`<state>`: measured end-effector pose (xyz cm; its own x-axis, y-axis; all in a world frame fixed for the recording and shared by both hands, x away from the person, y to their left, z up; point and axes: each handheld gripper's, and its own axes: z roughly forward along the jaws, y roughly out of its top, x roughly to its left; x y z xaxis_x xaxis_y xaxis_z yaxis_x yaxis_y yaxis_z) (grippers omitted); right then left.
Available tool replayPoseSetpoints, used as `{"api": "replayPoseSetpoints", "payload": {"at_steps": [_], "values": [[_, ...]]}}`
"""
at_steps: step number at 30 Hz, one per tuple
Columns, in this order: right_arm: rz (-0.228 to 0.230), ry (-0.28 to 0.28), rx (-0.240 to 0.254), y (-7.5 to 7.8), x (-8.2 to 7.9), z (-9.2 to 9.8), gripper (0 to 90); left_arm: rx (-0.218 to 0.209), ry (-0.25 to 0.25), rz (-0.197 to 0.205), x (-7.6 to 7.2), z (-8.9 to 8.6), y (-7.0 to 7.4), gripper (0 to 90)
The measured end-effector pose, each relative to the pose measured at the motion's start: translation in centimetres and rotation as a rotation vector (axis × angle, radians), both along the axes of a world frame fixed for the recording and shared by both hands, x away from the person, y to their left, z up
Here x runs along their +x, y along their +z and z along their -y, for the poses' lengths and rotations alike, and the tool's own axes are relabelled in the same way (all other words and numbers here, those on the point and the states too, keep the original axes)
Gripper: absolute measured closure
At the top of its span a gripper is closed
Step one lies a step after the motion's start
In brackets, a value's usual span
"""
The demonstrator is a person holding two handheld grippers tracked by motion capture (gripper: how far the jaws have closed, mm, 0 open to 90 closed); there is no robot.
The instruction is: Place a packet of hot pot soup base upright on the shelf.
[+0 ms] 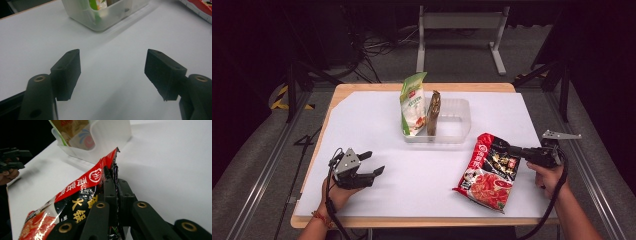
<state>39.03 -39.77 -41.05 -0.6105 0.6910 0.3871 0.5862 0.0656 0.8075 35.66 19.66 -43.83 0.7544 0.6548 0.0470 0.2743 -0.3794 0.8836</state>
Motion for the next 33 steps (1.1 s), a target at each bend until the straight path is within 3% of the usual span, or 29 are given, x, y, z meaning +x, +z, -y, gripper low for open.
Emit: {"api": "replayPoseSetpoints", "payload": {"at_steps": [3,18,33], "values": [[0.030,0.010,0.008,0.8,-0.5,-0.2,87.7,-0.004,0.023,0.019,-0.1,-0.1,0.0,24.6],[0.134,0.030,0.001,3.6,-2.6,-1.5,87.7,-0.049,0.071,0.026,-0.1,-0.5,-0.1,12.5],[0.221,0.094,0.032,5.7,-4.3,-3.2,88.2,-0.034,0.077,0.044,-0.6,-0.3,0.2,11.0]]}}
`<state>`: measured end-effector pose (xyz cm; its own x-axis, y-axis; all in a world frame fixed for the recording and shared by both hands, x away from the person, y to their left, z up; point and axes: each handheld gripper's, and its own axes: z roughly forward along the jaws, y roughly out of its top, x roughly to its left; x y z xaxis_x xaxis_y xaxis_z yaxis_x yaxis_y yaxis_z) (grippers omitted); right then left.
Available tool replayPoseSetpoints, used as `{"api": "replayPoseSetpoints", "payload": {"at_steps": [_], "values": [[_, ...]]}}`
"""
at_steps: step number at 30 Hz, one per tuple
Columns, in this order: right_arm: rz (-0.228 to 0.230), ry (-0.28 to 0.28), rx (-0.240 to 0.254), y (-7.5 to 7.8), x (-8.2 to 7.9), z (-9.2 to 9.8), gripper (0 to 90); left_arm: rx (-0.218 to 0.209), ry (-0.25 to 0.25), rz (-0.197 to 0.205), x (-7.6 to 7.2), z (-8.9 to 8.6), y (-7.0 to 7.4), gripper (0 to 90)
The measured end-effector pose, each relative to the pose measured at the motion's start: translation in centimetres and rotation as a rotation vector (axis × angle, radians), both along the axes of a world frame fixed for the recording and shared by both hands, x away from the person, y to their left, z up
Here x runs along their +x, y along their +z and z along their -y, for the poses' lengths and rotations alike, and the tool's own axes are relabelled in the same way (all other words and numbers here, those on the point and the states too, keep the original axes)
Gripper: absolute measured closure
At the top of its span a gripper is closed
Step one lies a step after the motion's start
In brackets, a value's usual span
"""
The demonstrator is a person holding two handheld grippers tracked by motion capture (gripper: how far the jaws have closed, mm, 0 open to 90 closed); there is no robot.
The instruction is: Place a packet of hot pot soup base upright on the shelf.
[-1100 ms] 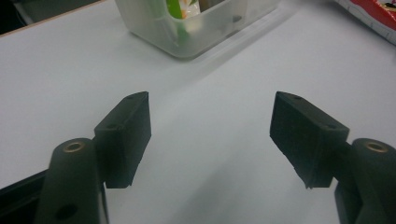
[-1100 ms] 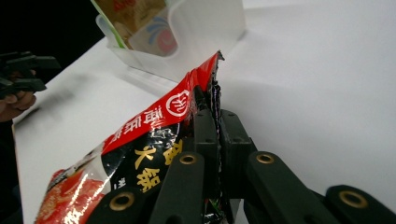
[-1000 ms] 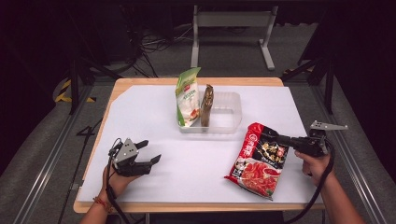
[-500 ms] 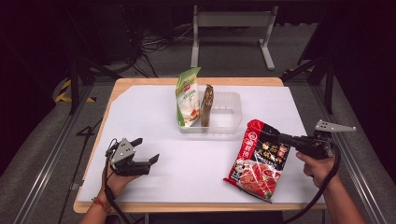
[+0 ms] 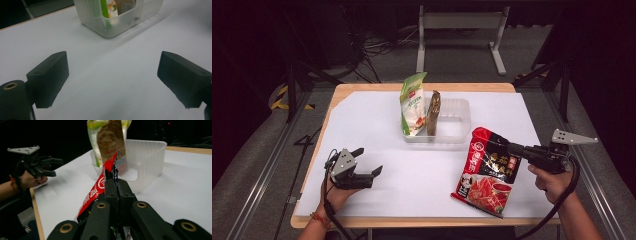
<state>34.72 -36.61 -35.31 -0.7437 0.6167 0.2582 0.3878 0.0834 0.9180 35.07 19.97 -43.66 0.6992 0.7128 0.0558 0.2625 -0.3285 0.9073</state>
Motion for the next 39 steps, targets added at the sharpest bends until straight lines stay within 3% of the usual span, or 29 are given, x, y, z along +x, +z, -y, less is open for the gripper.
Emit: {"api": "replayPoseSetpoints", "payload": {"at_steps": [8,24,39], "values": [[0.037,0.039,0.001,2.0,-1.0,-1.9,88.4,0.008,-0.005,-0.010,-0.1,0.4,-0.1,11.1],[0.109,0.029,-0.029,3.9,-1.1,-3.9,88.7,0.003,-0.005,-0.008,0.0,0.3,-0.1,11.7],[0.135,0.010,-0.036,4.5,-0.7,-4.5,88.7,0.000,-0.001,-0.011,0.0,0.2,0.0,11.9]]}}
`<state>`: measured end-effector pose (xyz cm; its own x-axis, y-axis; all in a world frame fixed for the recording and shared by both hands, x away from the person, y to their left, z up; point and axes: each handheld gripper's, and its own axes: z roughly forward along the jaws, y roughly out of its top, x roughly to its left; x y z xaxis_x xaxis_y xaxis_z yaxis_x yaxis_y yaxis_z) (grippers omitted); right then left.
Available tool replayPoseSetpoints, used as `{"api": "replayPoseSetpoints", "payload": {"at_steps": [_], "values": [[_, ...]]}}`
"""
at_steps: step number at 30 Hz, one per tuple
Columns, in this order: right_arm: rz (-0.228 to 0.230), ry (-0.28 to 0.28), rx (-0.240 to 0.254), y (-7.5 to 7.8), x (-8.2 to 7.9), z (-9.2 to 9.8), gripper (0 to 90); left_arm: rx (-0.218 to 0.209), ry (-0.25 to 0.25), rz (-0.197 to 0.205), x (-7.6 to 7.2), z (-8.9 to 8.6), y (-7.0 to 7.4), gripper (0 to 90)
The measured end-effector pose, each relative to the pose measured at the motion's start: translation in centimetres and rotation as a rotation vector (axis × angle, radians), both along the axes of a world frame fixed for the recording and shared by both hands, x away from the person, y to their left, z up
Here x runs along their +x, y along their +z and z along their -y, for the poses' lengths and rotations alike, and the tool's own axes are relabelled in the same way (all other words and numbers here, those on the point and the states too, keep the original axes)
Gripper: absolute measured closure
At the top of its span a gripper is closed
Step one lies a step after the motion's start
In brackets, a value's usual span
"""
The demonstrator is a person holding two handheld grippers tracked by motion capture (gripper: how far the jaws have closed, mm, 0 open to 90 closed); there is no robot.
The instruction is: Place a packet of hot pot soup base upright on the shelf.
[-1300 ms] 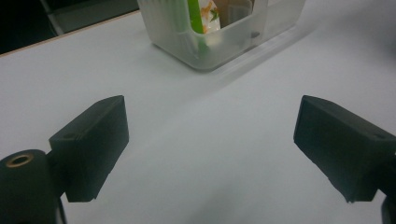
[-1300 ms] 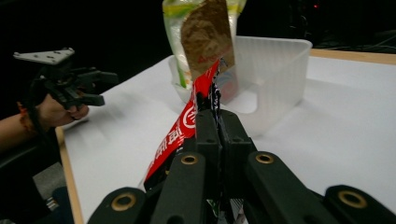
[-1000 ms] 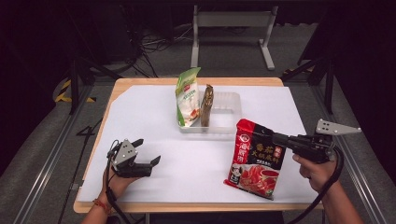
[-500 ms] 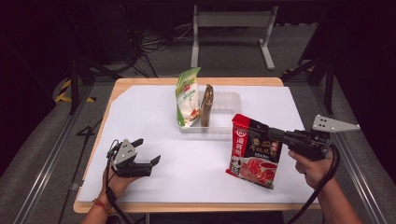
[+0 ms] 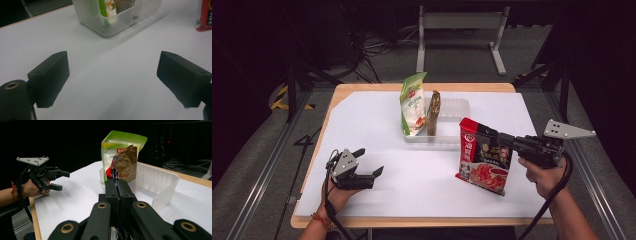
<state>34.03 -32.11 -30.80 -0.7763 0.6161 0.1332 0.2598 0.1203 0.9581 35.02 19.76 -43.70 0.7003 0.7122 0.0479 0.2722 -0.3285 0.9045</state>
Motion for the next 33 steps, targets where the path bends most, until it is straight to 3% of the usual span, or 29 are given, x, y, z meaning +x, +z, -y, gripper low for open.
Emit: {"api": "replayPoseSetpoints", "payload": {"at_steps": [33], "values": [[0.052,-0.048,0.023,1.5,0.6,-0.4,88.7,0.005,-0.007,0.001,0.0,-0.1,0.0,12.7]]}}
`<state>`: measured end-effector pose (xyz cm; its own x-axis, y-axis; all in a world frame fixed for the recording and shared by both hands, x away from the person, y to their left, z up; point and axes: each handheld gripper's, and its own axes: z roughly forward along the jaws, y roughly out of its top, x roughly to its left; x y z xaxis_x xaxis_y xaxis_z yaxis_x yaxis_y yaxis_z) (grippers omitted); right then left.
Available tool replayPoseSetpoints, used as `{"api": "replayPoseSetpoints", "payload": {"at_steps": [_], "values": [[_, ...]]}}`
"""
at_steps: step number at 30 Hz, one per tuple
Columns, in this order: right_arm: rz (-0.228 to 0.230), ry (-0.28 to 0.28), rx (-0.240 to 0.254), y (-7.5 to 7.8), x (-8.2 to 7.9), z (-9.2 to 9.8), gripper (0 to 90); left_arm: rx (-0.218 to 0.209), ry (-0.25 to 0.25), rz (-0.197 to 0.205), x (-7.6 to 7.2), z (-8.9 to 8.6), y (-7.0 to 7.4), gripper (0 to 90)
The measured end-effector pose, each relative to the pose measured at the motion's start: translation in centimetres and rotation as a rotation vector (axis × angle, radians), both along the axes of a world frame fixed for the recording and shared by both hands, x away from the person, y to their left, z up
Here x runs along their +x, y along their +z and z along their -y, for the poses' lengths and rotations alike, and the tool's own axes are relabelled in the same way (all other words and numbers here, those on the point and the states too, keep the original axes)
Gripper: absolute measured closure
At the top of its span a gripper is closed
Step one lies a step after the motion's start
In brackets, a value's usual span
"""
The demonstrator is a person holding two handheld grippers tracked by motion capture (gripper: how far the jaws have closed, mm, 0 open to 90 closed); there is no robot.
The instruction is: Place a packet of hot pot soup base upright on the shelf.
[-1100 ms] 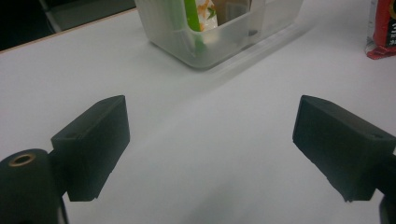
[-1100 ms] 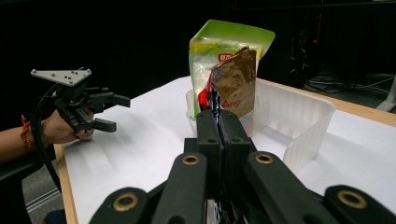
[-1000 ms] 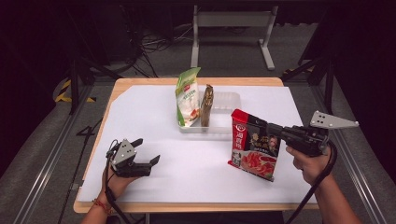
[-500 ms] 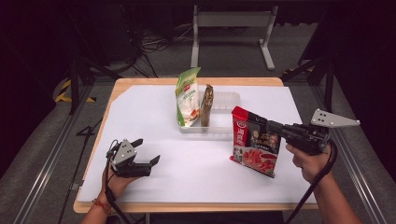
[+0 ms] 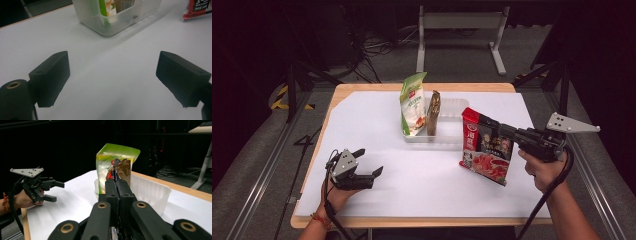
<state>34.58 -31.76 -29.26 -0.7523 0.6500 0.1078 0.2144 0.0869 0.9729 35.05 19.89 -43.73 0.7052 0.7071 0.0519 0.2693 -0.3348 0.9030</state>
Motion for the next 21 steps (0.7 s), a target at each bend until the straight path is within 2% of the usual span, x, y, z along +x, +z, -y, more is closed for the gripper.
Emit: {"api": "replayPoseSetpoints", "payload": {"at_steps": [12,21], "values": [[0.026,-0.022,0.008,1.4,0.8,-1.1,88.7,0.000,0.001,-0.003,0.0,0.0,0.0,12.9],[0.044,-0.028,-0.004,2.2,1.4,-2.1,88.7,0.000,0.000,-0.002,0.1,0.1,-0.1,12.9]]}}
